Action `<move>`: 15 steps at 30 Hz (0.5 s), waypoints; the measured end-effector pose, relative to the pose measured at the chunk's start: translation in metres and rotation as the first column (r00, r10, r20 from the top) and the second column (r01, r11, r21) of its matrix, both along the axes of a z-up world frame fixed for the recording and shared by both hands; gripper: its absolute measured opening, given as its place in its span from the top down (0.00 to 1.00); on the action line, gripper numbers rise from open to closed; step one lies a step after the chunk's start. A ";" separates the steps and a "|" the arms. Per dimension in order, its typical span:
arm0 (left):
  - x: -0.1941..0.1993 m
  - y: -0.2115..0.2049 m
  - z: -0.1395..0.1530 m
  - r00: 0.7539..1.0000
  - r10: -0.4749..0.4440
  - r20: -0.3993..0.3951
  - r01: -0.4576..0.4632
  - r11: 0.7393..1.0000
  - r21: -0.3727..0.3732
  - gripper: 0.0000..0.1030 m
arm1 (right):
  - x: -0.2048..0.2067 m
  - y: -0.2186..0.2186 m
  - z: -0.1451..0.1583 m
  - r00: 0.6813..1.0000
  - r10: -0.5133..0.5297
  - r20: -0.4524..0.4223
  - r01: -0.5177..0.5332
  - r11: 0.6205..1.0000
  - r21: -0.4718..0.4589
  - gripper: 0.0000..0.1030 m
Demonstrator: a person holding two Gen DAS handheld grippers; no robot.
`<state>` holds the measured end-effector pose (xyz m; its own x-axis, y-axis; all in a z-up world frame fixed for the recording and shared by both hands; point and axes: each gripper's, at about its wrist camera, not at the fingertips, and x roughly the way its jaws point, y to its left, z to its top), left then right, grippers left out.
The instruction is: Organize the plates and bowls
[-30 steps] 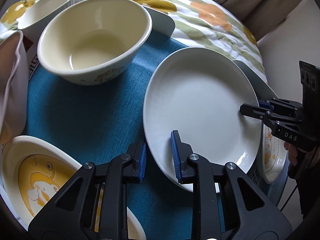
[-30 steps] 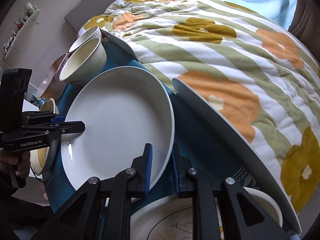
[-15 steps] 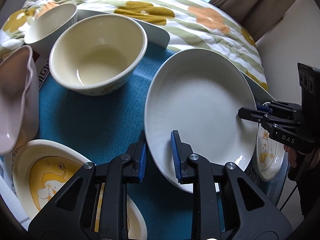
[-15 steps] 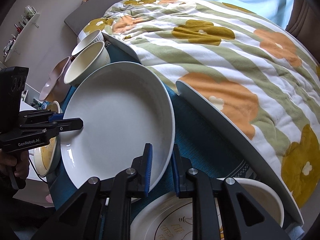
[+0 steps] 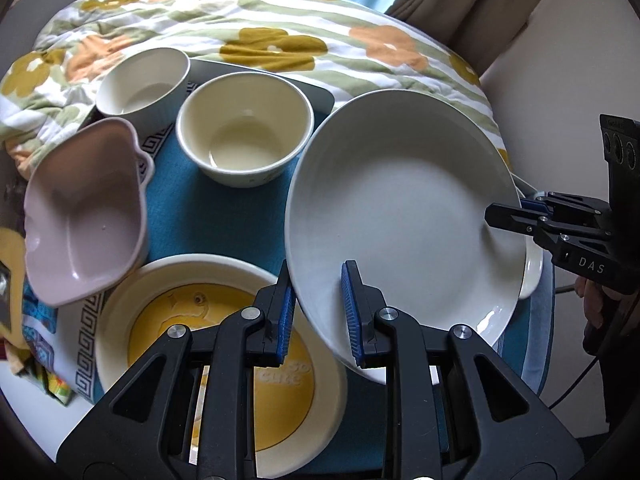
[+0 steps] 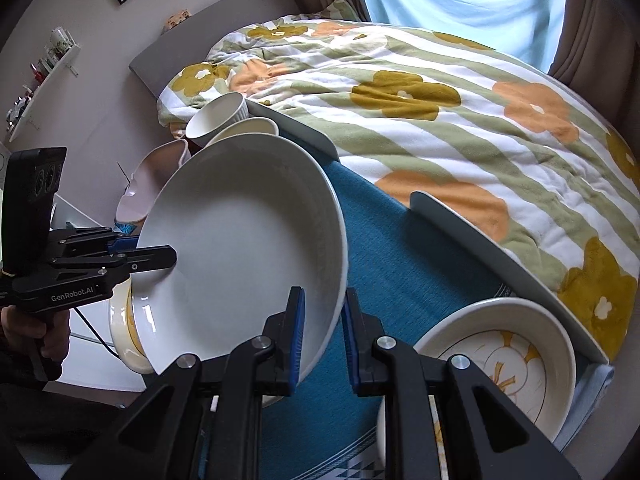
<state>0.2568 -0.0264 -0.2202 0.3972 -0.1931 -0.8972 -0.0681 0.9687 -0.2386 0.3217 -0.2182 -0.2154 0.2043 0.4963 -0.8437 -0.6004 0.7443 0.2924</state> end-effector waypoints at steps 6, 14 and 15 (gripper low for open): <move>-0.035 0.034 0.008 0.997 -0.083 -0.008 0.083 0.996 0.019 0.81 | -0.044 0.029 0.006 0.997 -0.073 -0.017 0.074 0.997 0.010 0.83; -0.072 0.082 -0.013 0.984 -0.165 -0.062 0.166 0.986 0.009 0.81 | -0.100 0.069 -0.012 0.977 -0.192 -0.088 0.195 0.981 0.025 0.84; -0.075 0.088 -0.018 0.983 -0.173 -0.069 0.173 0.985 0.000 0.81 | -0.105 0.073 -0.015 0.972 -0.212 -0.100 0.215 0.976 0.026 0.84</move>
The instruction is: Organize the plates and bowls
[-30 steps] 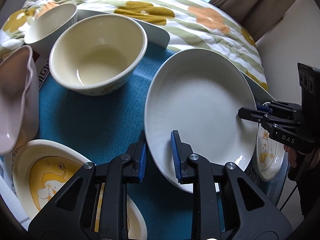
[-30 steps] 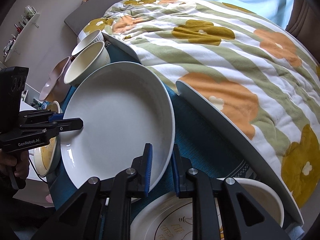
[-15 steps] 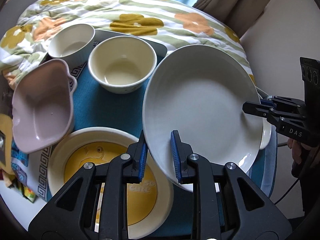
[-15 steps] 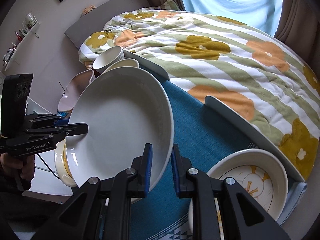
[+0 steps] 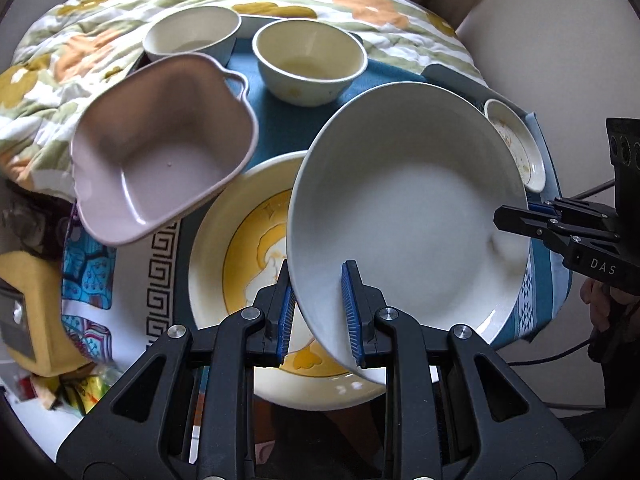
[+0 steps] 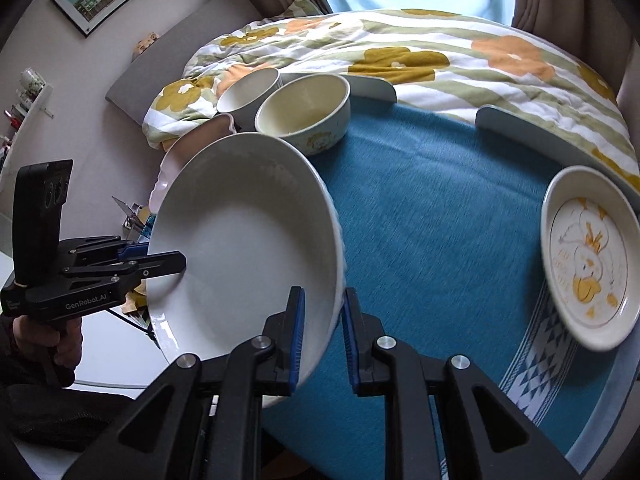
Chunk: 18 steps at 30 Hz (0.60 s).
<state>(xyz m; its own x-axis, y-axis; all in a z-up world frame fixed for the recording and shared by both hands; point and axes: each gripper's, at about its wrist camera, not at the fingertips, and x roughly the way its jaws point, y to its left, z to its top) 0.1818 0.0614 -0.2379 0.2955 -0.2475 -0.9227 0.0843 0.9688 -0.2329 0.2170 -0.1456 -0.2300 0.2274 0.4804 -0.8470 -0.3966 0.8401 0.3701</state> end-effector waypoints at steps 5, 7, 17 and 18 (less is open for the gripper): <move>-0.007 0.017 -0.018 0.999 -0.036 -0.024 0.036 0.999 -0.018 0.81 | -0.024 0.015 -0.014 0.994 -0.100 -0.039 0.101 0.995 0.003 0.84; -0.008 0.020 -0.023 0.998 -0.052 -0.029 0.051 0.998 -0.022 0.81 | -0.029 0.019 -0.019 0.991 -0.125 -0.050 0.125 0.992 -0.003 0.84; 0.002 0.033 -0.040 0.997 -0.041 -0.065 0.038 0.999 -0.039 0.80 | -0.035 0.025 -0.033 0.979 -0.188 -0.080 0.188 0.982 -0.009 0.84; 0.006 0.030 -0.042 0.997 -0.038 -0.068 0.036 0.999 -0.031 0.80 | -0.035 0.025 -0.033 0.979 -0.187 -0.081 0.187 0.982 -0.010 0.84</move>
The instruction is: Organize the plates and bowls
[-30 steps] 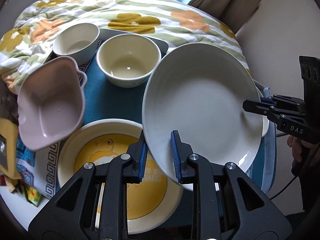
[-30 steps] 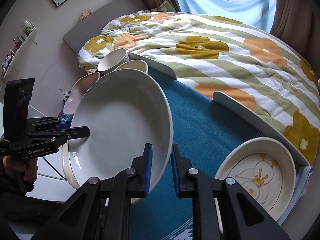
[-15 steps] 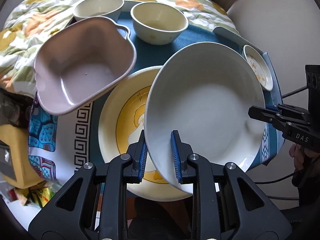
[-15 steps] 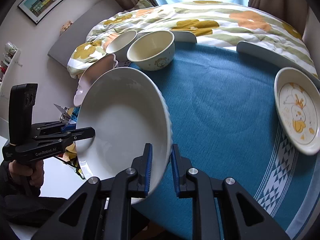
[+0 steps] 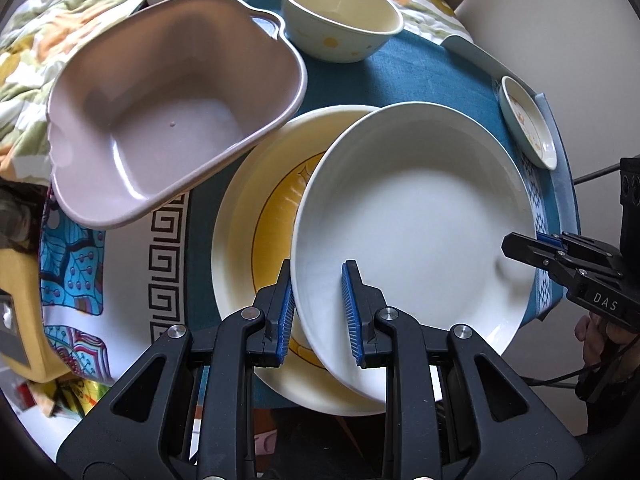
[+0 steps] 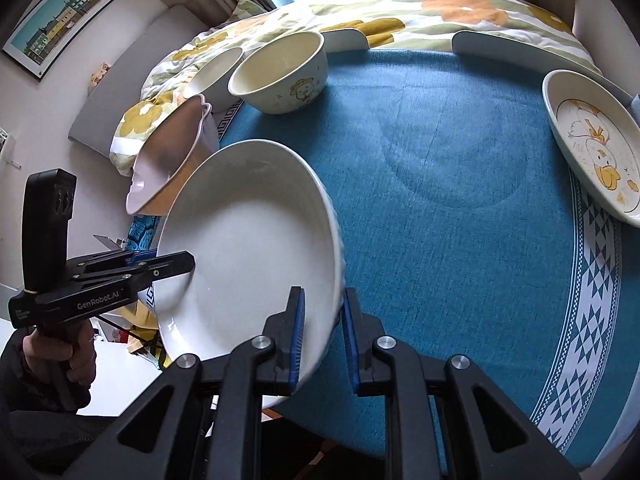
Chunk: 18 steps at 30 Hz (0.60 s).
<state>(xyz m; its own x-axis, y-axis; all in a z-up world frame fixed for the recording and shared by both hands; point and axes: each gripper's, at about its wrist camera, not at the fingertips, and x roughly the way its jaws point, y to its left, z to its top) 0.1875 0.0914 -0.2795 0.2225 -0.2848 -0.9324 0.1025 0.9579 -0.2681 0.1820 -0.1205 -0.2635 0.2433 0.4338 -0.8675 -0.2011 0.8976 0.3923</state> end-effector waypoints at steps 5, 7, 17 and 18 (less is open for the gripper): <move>0.004 -0.010 -0.006 1.000 -0.009 -0.001 0.009 0.997 0.072 0.81 | 0.000 0.002 -0.002 1.000 0.002 -0.003 -0.002 1.000 0.007 0.84; 0.004 -0.015 -0.009 1.000 -0.016 -0.002 0.016 0.993 0.113 0.80 | -0.001 0.001 -0.001 1.000 0.005 0.002 -0.005 1.000 0.017 0.84; -0.003 -0.037 -0.008 0.995 -0.072 0.063 0.053 0.963 0.265 0.81 | 0.000 0.015 0.005 0.998 0.057 0.037 -0.053 0.994 -0.094 0.84; -0.003 -0.039 -0.007 0.994 -0.083 0.070 0.059 0.956 0.286 0.81 | 0.001 0.017 0.004 0.997 0.061 0.039 -0.056 0.993 -0.108 0.84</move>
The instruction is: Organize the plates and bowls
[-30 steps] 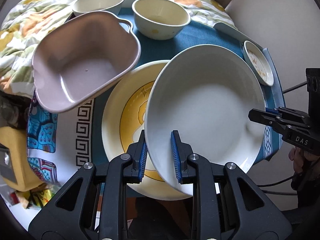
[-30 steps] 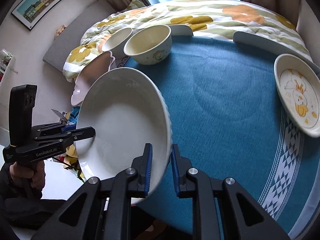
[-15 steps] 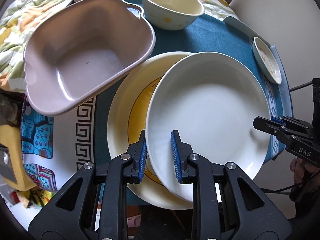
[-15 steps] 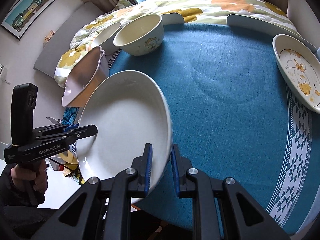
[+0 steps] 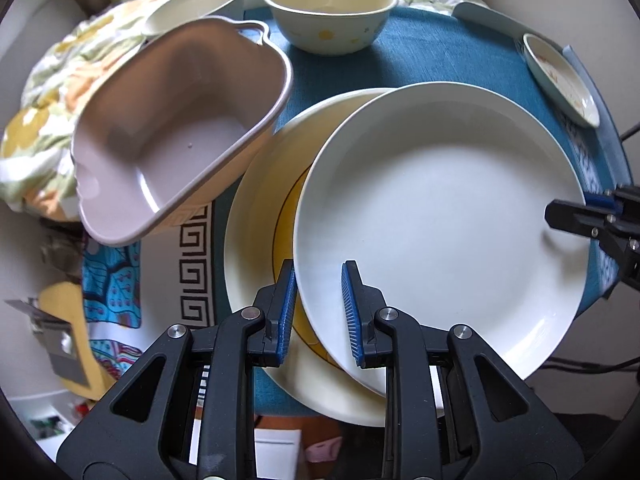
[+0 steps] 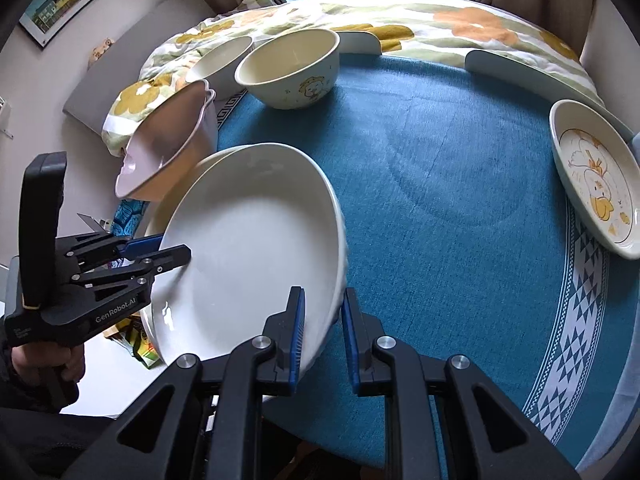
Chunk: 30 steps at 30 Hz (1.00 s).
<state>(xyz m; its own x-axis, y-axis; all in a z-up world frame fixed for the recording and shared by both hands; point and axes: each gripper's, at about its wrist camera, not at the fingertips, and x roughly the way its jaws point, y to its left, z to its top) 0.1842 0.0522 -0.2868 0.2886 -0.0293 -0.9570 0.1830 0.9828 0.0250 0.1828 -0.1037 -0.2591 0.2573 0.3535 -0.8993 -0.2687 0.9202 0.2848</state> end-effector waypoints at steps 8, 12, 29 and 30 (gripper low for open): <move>-0.004 -0.006 0.002 0.999 -0.027 0.046 0.021 0.992 0.121 0.81 | 0.002 0.016 0.004 0.996 0.066 0.057 -0.060 0.993 -0.106 0.84; -0.007 -0.004 0.005 0.998 -0.022 0.061 0.013 0.990 0.144 0.81 | 0.004 0.020 0.005 0.995 0.078 0.067 -0.070 0.991 -0.111 0.84; -0.012 -0.003 0.013 0.995 -0.018 0.102 -0.002 0.981 0.193 0.81 | 0.005 0.031 0.001 0.993 0.101 0.062 -0.093 0.989 -0.117 0.84; -0.012 -0.003 0.013 0.995 -0.017 0.102 -0.003 0.982 0.190 0.81 | 0.005 0.030 0.001 0.993 0.099 0.062 -0.091 0.989 -0.114 0.84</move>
<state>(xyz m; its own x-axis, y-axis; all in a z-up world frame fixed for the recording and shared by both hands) 0.1717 0.0492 -0.2738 0.3862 0.1472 -0.9106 0.1766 0.9571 0.2296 0.1879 -0.0735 -0.2583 0.2888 0.2783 -0.9161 -0.3717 0.9144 0.1606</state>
